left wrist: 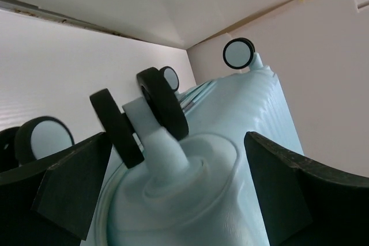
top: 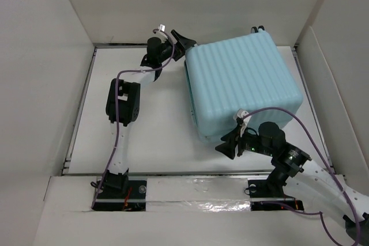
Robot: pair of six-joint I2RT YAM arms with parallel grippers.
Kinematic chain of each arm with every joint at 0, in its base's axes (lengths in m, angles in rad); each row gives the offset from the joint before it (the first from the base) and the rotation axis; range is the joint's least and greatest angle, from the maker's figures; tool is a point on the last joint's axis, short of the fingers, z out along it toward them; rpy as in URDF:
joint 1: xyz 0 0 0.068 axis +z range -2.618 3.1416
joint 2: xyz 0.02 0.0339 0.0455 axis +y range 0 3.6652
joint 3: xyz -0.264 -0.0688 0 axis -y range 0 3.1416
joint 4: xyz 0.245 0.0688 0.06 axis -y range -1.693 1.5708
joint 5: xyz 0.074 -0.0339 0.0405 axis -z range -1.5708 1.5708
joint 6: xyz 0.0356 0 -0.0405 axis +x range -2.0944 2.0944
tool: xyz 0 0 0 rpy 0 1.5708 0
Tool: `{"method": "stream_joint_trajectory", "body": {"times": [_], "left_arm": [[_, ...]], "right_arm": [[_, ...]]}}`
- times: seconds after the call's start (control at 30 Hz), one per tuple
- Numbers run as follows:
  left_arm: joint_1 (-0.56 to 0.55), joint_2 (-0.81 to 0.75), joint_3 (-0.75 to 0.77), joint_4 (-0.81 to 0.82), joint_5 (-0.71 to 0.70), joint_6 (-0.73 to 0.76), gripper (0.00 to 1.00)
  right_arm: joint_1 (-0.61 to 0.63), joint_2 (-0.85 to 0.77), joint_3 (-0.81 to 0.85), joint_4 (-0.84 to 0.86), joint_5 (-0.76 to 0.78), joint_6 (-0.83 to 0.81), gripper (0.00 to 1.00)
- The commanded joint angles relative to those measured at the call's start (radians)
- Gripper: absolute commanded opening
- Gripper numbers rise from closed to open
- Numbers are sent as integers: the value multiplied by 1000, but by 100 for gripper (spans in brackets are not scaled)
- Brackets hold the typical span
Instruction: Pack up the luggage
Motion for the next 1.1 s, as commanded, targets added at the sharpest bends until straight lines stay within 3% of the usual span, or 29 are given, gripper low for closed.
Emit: {"method": "stream_joint_trajectory", "body": {"times": [0.0,0.3,0.4,0.5,0.53,0.6,0.63,0.7,0.8,1.07], "left_arm": [[-26,53,151,-35,-5,-22,99],[-48,234,331,-66,-49,-113,99],[-48,276,360,30,-56,-188,94],[-48,316,401,98,-69,-223,82],[-48,323,429,109,-72,-232,63],[-48,327,417,220,-74,-257,40],[-48,325,408,242,-79,-277,21],[-39,308,404,264,-88,-277,4],[-6,229,327,365,-100,-276,0],[100,-152,-170,583,-126,-204,0]], "right_arm": [[17,-27,21,64,6,8,62],[17,-75,35,19,42,25,74],[17,-61,52,13,39,25,75],[27,-57,52,13,41,34,75],[27,-61,52,12,44,35,75],[27,-73,55,-2,71,41,75],[27,-87,58,-8,81,45,75],[27,-103,64,-16,99,49,75],[27,-120,67,-33,130,51,80],[16,-140,78,-103,312,38,82]]}}
